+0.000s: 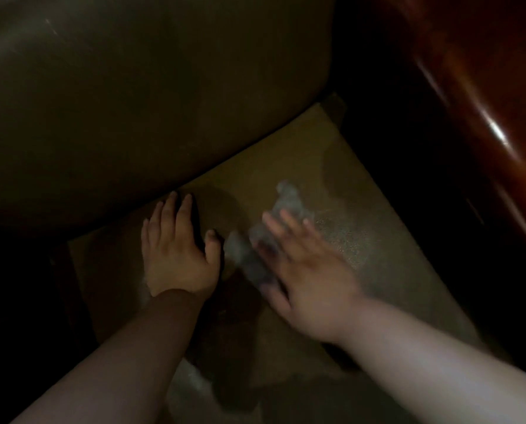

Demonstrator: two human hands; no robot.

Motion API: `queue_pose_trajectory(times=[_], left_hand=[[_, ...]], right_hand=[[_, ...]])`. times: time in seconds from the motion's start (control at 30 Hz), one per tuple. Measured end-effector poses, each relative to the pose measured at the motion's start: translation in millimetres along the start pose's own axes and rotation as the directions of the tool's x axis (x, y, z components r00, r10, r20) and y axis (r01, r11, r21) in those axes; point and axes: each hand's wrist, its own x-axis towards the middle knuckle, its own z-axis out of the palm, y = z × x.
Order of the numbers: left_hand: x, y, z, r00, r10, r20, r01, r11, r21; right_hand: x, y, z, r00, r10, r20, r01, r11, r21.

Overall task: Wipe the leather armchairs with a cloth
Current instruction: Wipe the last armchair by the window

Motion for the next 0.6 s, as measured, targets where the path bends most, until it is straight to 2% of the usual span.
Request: queue_pose_trajectory(times=[0.07, 0.13, 0.2, 0.23, 0.3, 0.37, 0.43, 0.5, 0.57, 0.6], left_hand=[[1, 1, -6, 1.000, -0.010, 0.030, 0.011, 1.000, -0.021], [5, 2, -12, 0.999, -0.025, 0.038, 0.028, 0.998, -0.059], [12, 13, -10, 0.995, -0.097, 0.031, 0.100, 0.989, -0.113], [16, 23, -6, 0.987, -0.157, 0.027, 0.159, 0.979, -0.129], [21, 46, 7, 0.966, -0.258, 0.013, 0.258, 0.963, -0.081], [18, 59, 22, 0.959, -0.277, -0.053, 0.276, 0.961, -0.027], [14, 56, 29, 0.956, -0.270, -0.116, 0.269, 0.963, -0.023], [15, 52, 30, 0.953, -0.266, -0.144, 0.264, 0.964, -0.035], [16, 52, 29, 0.951, -0.274, -0.142, 0.272, 0.962, -0.036], [17, 53, 29, 0.951, -0.271, -0.146, 0.269, 0.963, -0.036]], right_hand=[[-11, 17, -5, 0.986, -0.132, 0.097, 0.130, 0.991, 0.030], [2, 55, -15, 0.991, -0.088, 0.104, 0.088, 0.996, 0.009], [34, 92, -29, 0.994, 0.108, 0.009, -0.108, 0.994, 0.033], [52, 107, -36, 0.971, 0.237, -0.009, -0.234, 0.964, 0.125], [90, 120, -40, 0.889, 0.456, 0.043, -0.447, 0.843, 0.300], [112, 107, -31, 0.848, 0.530, 0.021, -0.522, 0.827, 0.211], [112, 80, -20, 0.901, 0.430, -0.054, -0.425, 0.901, 0.083], [93, 60, -16, 0.976, 0.209, -0.054, -0.207, 0.978, 0.039], [74, 69, -17, 0.999, 0.037, -0.006, -0.036, 0.998, 0.058], [70, 84, -19, 1.000, 0.023, -0.007, -0.023, 0.998, 0.057]])
